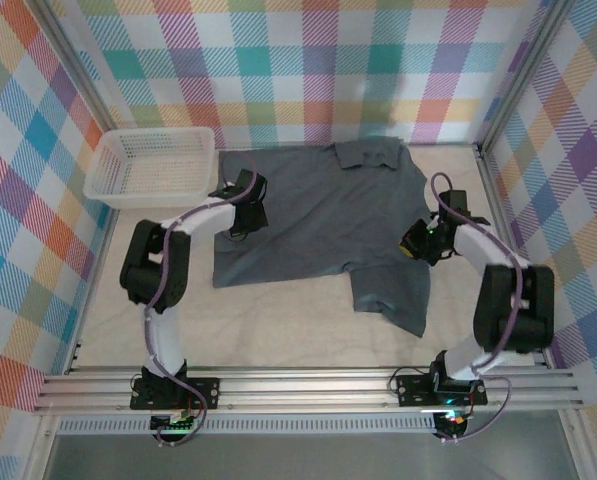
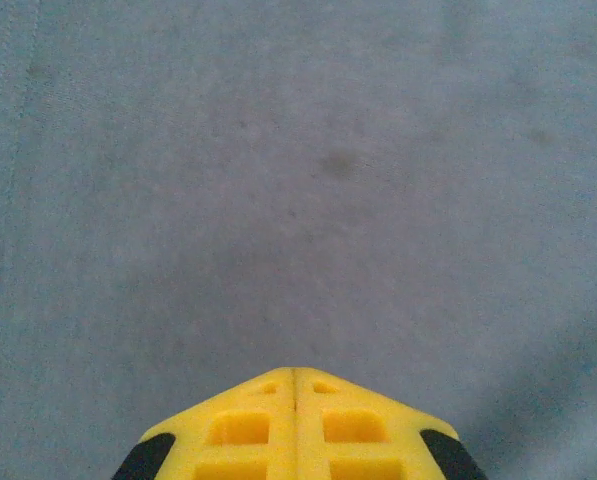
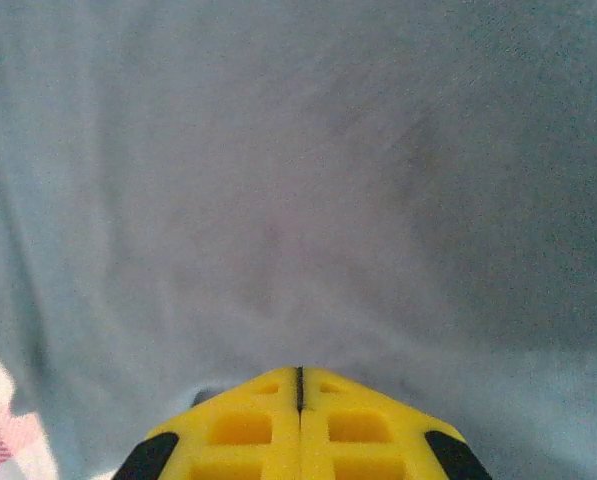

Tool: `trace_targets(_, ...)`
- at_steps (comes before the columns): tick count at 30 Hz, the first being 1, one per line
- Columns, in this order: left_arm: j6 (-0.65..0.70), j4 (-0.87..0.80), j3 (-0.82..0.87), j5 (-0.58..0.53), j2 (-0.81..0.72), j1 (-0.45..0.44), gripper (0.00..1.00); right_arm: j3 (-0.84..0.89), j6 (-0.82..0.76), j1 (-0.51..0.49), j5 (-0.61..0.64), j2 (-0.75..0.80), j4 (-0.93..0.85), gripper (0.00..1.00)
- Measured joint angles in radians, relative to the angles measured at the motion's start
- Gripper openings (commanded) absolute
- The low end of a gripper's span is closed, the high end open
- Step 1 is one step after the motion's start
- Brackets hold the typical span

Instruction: Fold the inside-out t-shirt

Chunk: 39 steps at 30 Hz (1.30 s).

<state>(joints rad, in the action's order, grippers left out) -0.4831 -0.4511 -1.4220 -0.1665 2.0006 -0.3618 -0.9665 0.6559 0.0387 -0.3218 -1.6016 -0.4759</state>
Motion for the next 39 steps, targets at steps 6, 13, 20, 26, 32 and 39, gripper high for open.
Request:
trace_targets(6,-0.023,-0.033,-0.041,-0.003,0.073,0.067,0.00,0.006,0.024,0.000,0.011,-0.152,0.032,0.00)
trace_targets(13,-0.036,-0.043,-0.048,0.006,0.085,0.129,0.00,0.202,0.089,0.000,0.010,0.013,0.076,0.02)
trace_targets(20,0.017,0.031,0.004,0.089,0.057,0.159,0.08,0.356,0.087,-0.005,0.003,0.277,-0.045,0.30)
trace_targets(26,0.028,0.063,0.205,0.193,-0.163,0.161,0.24,0.219,0.080,0.005,0.156,0.449,-0.183,0.31)
trace_targets(32,0.028,0.063,0.376,0.220,-0.559,0.159,0.30,0.344,0.103,0.068,0.274,0.573,-0.261,0.35)
trace_targets(39,0.045,0.024,0.563,0.207,-0.768,0.159,0.40,0.369,0.050,0.071,0.220,0.357,-0.185,0.31)
